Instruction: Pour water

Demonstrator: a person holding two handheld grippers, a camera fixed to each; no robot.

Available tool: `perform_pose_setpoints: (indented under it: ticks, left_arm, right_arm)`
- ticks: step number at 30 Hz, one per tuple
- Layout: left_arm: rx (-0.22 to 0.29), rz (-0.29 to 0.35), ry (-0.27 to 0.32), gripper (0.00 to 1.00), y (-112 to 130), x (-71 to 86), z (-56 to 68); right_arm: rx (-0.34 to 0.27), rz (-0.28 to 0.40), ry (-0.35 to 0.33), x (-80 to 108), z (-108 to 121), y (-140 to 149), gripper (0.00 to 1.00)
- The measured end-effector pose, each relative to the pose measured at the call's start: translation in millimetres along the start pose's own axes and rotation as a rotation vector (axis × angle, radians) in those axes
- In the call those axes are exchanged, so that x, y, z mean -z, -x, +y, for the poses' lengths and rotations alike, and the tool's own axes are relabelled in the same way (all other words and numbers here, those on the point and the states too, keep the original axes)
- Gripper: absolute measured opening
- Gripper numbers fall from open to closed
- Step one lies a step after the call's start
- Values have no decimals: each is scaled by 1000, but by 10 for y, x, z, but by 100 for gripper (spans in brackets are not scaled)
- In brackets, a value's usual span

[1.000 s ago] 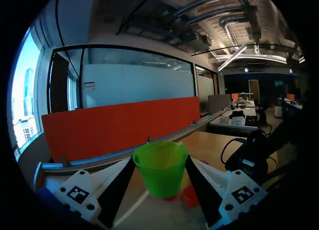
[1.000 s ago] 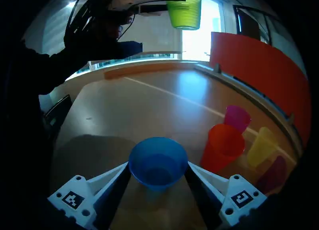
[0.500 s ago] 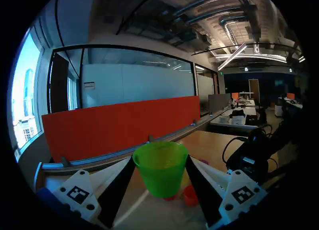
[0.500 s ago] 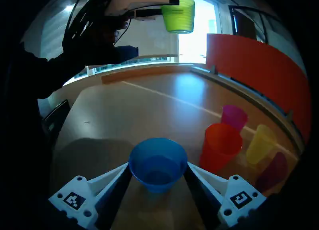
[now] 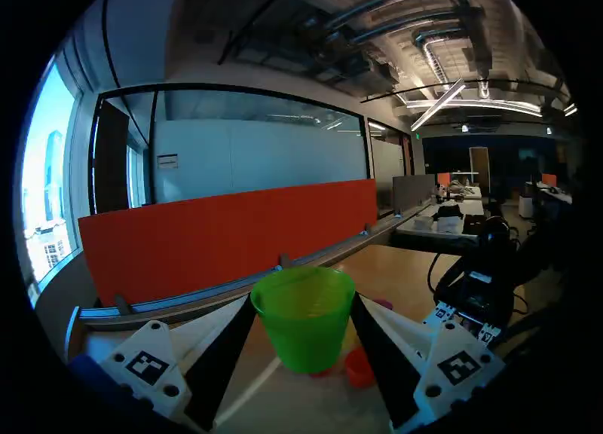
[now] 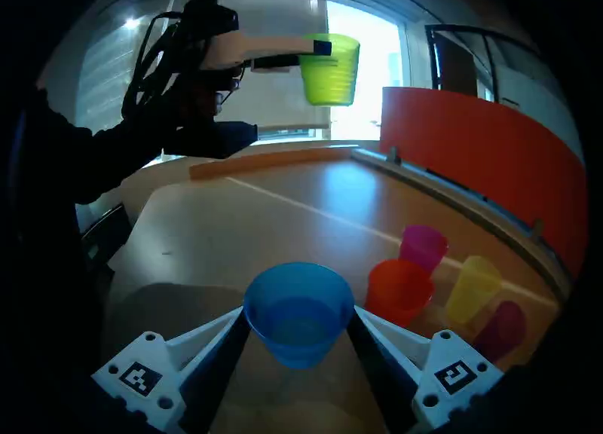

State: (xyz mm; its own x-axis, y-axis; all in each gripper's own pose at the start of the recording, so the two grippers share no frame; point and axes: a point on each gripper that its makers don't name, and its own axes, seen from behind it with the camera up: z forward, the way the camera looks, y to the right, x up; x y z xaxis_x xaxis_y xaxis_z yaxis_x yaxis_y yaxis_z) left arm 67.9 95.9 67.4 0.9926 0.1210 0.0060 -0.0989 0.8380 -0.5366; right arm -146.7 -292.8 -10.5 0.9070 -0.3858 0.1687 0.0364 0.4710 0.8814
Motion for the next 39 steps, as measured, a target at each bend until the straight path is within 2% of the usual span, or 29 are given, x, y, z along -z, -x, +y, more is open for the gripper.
perform_pose_setpoints:
  ticks: [12, 39]
  left_arm:
    - [-2, -7, 3, 88, 38, 28, 58]
    - [33, -3, 5, 88, 126, 26, 114]
  right_arm:
    - [5, 78, 44, 227, 74, -322, 90]
    - [20, 224, 118, 580, 257, -1051, 90]
